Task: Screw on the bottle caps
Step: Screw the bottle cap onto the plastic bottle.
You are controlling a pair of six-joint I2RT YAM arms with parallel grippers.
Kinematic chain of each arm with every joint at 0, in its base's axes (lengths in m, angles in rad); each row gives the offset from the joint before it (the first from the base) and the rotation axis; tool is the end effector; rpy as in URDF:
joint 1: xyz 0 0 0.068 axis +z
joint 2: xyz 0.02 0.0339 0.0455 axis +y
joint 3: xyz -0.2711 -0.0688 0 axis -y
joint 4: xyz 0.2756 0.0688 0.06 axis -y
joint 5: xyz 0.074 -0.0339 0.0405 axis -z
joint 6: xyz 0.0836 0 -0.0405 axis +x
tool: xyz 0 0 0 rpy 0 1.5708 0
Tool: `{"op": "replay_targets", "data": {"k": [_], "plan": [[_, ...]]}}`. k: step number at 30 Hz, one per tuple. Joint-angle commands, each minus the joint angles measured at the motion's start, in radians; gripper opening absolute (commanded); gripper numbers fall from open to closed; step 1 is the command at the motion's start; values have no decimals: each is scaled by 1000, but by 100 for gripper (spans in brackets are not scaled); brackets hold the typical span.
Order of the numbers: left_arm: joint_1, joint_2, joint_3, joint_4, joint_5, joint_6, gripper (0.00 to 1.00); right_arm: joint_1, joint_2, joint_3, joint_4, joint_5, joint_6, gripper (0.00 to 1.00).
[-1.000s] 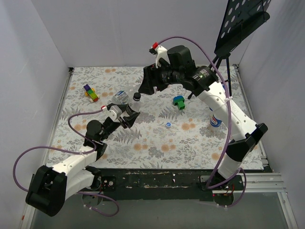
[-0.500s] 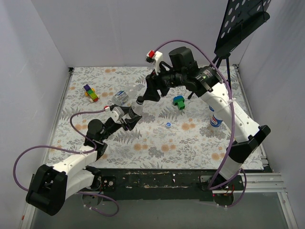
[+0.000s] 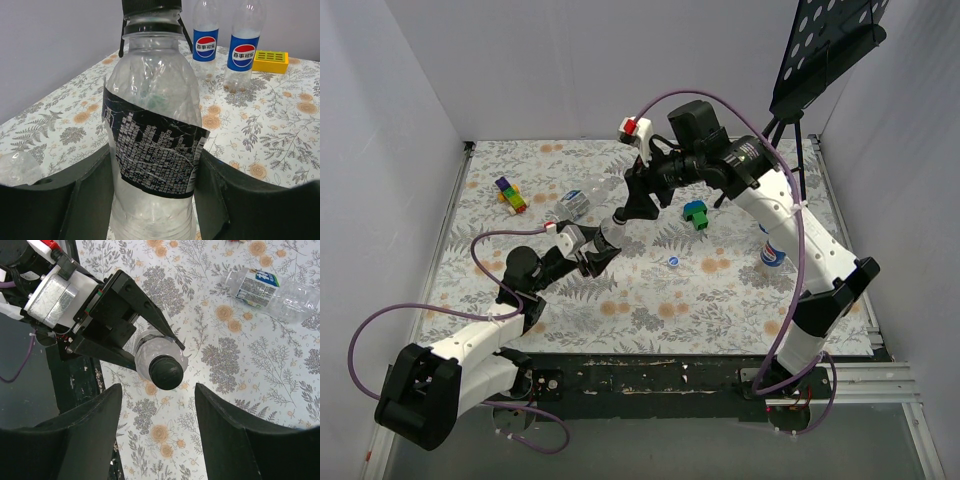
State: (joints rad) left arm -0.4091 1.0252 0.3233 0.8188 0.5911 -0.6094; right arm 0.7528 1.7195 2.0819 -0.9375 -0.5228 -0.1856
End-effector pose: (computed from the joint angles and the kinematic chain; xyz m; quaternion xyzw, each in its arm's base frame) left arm 0.2301 -0.1505 0.2298 0.1530 0.6544 -0.5175 0.5297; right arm 0.2776 0.3172 0.4558 -0.4939 0.7012 0.3471 0.3793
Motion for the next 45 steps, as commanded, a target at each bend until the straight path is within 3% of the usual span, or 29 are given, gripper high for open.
{"op": "replay_targets", "data": {"k": [1,31,45], "plan": [[-4,-4,34,-4,30,14,17,-1,25,43,-6,-13,-34,67],[-4,-11,46,-33,42,50,17,-18,-31,-5,37,53,20,68],[-4,-25,53,-47,65,57,16,-36,26,41,-23,-65,3,67]]}}
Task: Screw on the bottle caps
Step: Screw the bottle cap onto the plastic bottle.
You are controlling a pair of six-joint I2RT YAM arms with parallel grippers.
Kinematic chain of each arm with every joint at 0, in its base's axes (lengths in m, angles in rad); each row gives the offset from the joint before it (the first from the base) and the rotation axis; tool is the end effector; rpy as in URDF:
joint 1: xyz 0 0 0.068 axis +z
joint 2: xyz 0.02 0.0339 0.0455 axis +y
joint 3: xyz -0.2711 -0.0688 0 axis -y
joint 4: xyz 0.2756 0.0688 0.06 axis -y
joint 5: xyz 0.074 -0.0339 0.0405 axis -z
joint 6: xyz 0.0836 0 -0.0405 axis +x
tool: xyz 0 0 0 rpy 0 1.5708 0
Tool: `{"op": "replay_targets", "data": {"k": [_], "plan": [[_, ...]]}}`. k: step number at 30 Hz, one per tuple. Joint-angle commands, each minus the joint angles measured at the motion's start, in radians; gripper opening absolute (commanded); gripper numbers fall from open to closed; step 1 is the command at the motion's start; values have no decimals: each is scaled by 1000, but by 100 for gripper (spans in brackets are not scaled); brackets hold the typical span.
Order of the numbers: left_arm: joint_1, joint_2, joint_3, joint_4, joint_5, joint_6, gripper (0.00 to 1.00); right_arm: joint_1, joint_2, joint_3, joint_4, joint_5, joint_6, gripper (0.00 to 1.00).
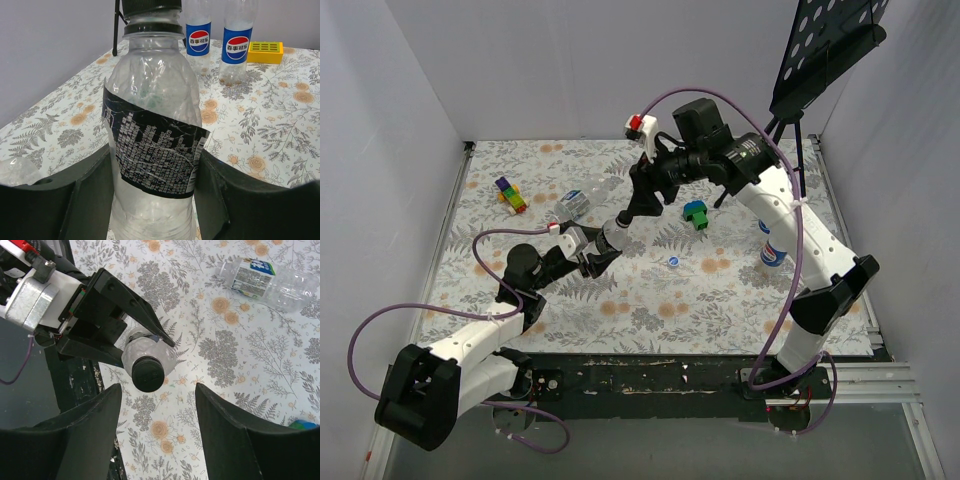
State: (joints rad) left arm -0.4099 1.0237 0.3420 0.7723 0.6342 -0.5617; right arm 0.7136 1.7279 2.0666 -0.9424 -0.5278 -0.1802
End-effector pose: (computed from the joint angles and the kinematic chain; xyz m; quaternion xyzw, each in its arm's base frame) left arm 0.2293 -0.1536 0.2307 0.1810 0.6564 -0.5135 0.5222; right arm 0.2921 0.3086 0.4464 -0.4787 0.7184 0.3411 0.3721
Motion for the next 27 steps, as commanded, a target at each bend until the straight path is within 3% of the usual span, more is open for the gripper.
{"op": "replay_targets", "data": {"k": [1,27], "plan": [[-3,-25,35,-1,22,9,16,3,22,65,-25,-69,-4,68],[-17,-50,35,-21,33,22,16,37,85,81,-107,-120,-16,56]]}}
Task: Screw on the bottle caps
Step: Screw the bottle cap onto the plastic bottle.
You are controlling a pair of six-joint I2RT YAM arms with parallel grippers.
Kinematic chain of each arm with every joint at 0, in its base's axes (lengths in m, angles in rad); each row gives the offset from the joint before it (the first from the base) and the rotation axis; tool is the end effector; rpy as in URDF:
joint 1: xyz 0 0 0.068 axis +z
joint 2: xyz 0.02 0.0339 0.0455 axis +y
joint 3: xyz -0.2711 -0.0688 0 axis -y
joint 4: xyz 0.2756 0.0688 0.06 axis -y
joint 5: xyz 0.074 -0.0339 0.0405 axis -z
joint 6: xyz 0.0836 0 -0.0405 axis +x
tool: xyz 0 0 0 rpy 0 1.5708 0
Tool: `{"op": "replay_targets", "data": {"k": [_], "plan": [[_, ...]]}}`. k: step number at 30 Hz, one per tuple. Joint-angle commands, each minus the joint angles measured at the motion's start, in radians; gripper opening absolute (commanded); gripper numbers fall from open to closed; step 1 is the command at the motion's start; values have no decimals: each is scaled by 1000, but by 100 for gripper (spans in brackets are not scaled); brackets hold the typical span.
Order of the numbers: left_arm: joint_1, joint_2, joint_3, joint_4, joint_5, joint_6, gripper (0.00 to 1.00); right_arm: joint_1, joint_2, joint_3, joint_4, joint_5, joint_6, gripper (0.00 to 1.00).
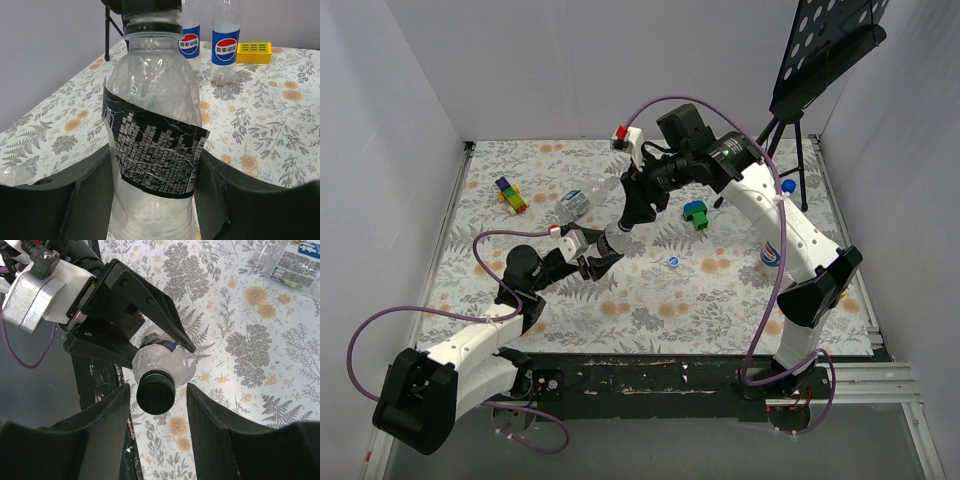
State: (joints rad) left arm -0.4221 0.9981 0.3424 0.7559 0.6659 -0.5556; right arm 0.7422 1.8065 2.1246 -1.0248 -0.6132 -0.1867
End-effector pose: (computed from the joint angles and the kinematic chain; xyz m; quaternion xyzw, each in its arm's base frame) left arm 0.2226 -0.1566 0.2348 0.1996 0.6487 -0.5227 0.5158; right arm 0.2878 0.3292 0.4278 -0.5008 0.7174 0.3730 0.3088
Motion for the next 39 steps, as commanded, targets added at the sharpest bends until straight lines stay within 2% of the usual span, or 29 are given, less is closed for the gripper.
{"op": "replay_targets", "data": {"k": [1,6,12,20,28,35,39], "plan": [[-4,-24,35,-4,1,16,16,9,7,21,-27,-33,-11,55],[-4,-23,35,-6,-2,16,16,13,2,18,-32,-20,-14,49],[-6,-26,35,-6,0,14,16,13,-6,8,-40,-7,-26,20],[-6,-12,41,2,52,-56,13,10,-75,-43,23,-25,-48,1],[-4,16,98,-87,219,-96,12,-23,-145,-129,98,-82,-128,1],[-4,13,83,-63,184,-118,12,-47,-205,-152,152,-125,-142,1],[-4,19,49,34,162,-158,11,-53,-234,-209,170,-132,-143,1]]}}
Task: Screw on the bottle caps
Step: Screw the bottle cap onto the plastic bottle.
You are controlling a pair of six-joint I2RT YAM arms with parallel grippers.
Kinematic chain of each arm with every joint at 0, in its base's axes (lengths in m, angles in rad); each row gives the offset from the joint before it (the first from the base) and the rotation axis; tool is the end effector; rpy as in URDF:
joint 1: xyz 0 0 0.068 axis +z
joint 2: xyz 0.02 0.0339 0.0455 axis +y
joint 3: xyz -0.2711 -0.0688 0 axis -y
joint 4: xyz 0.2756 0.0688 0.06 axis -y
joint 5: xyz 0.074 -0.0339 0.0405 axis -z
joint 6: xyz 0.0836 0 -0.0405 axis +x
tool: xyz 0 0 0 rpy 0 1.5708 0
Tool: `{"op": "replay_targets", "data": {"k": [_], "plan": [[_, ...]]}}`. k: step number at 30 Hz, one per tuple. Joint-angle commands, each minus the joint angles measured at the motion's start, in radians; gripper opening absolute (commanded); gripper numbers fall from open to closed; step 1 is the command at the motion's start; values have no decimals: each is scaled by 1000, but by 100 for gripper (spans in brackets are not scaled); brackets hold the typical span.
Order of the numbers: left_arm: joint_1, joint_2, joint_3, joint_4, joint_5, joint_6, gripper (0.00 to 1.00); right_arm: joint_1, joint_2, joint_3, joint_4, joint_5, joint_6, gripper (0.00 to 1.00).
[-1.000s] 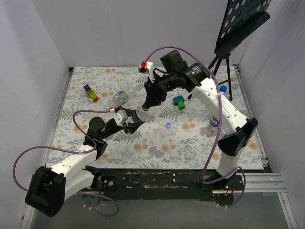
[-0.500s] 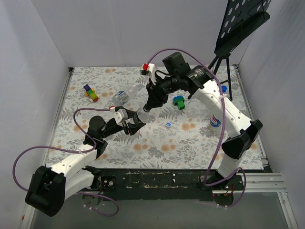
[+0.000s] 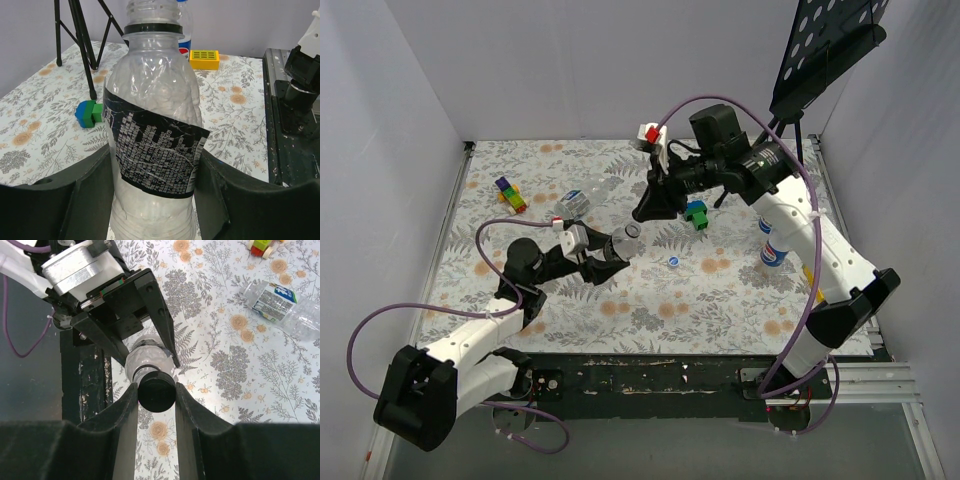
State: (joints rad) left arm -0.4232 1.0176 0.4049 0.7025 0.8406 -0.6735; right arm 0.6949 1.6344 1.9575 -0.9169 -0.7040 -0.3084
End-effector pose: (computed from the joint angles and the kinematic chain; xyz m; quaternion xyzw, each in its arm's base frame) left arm 0.2177 -0.1663 0.2464 0.2219 0.6487 -0.5862 0.4316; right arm 0.2677 0.2936 0.4514 -0.5405 0.6490 0.3834 0.3739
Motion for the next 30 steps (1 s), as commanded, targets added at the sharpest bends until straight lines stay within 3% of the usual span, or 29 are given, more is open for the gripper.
{"op": "replay_targets", "data": {"k": [1,18,30], "plan": [[-3,-2,-15,95,-14,-43,11,-6,-64,-52,62,-49,-21,1],[-8,18,-31,184,-1,-95,10,-1,-84,-160,174,-124,38,1],[-11,-4,-23,166,25,-75,10,11,-22,-112,32,-163,-32,1]]}}
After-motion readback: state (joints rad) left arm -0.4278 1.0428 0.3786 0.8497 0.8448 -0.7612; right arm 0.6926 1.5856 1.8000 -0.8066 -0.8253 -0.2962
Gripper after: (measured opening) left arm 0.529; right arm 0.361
